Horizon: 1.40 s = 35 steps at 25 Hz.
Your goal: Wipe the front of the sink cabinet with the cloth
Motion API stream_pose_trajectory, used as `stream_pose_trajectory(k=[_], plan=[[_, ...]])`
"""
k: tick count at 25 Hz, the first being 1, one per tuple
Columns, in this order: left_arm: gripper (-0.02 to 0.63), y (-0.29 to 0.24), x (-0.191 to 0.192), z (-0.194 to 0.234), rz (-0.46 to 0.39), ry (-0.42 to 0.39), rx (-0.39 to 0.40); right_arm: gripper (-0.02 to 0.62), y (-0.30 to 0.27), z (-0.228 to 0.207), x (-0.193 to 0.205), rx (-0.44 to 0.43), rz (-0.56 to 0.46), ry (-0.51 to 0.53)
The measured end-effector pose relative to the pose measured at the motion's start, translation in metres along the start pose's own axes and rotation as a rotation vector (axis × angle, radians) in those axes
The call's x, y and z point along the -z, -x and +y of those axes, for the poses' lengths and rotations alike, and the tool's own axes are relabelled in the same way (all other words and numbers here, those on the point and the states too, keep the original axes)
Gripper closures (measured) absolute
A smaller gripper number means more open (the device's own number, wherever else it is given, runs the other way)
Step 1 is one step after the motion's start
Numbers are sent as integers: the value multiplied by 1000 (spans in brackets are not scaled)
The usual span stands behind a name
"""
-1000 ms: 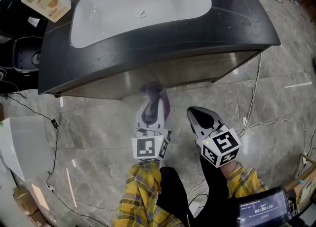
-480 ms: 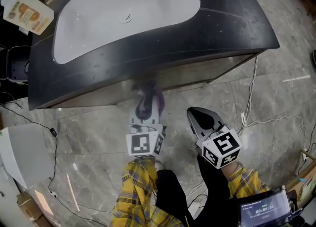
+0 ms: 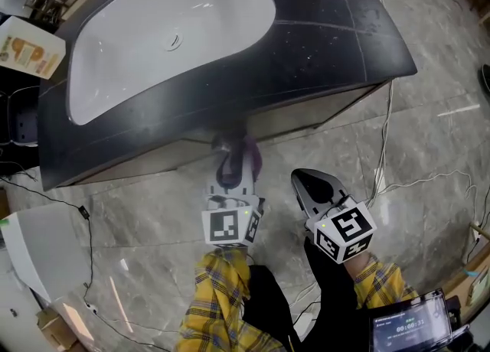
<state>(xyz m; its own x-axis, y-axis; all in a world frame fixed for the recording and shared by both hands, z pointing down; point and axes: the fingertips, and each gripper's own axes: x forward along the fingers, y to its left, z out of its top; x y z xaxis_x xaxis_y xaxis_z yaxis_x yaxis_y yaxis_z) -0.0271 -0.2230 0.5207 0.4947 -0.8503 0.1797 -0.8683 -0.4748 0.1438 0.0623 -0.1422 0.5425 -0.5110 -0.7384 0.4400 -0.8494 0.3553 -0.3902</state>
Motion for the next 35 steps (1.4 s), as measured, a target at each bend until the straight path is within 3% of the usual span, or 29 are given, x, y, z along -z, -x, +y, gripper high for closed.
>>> stream_pose_trajectory(k=[35], plan=[[557,-112,19,-196,69,-16,204,589,97,-160,-20,157,-107,-155]])
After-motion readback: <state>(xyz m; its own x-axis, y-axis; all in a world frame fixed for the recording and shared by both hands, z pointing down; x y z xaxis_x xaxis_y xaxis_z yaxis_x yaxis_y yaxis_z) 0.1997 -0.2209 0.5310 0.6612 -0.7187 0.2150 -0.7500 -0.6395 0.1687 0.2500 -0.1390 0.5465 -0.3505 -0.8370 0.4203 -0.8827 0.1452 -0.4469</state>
